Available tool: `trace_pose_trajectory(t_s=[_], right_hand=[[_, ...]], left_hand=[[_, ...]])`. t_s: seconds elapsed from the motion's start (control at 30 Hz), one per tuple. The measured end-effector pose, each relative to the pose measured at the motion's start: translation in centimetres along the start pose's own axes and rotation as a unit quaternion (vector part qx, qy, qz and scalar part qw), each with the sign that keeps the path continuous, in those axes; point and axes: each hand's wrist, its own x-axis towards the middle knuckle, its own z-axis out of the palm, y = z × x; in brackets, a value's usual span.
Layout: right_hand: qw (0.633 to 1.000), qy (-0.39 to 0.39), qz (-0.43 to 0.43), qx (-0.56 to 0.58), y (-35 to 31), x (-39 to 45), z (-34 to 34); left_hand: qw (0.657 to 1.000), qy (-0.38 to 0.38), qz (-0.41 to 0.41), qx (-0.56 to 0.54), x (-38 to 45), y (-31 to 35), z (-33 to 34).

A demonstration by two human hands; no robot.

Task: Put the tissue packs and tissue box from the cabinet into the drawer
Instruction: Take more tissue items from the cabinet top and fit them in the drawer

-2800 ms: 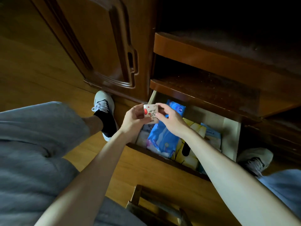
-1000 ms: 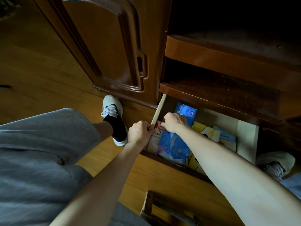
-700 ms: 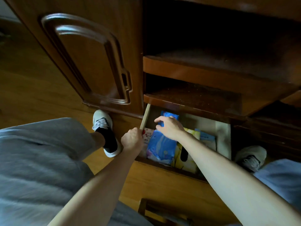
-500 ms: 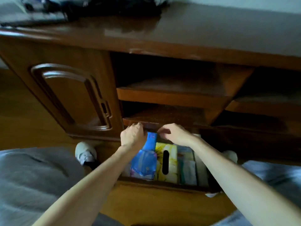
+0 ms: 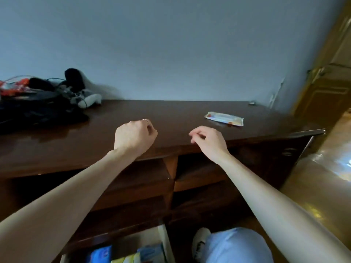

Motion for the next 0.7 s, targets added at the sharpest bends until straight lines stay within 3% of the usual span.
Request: trace_pose_trajectory(t_s=[0.13, 0.3, 0.4, 0.5, 0.7], right_hand=[[0.99, 0.049, 0.121, -0.06, 4.4, 6.1, -2.6], [0.948, 0.117, 0.248, -0.163, 10.1, 10.8, -3.7], [0.93, 0.089, 0.3, -0.191, 13.0, 12.9, -4.2], [0.922, 0.048, 0.321, -0.21, 15.2, 14.8, -3.9], [0.924, 0.106, 0.294, -0.221, 15.9, 15.0, -3.4]], left_hand=[[0.997, -0.067, -0.006, -0.044, 4.3, 1.5, 4.2], [0.982, -0.146, 0.03, -0.119, 8.5, 6.0, 8.7], [0.98, -0.162, 0.089, -0.078, 9.0, 8.2, 11.7], [0.98, -0.17, 0.086, -0.058, 8.4, 7.9, 14.2], [0.983, -0.153, 0.084, -0.061, 8.3, 7.9, 14.4]])
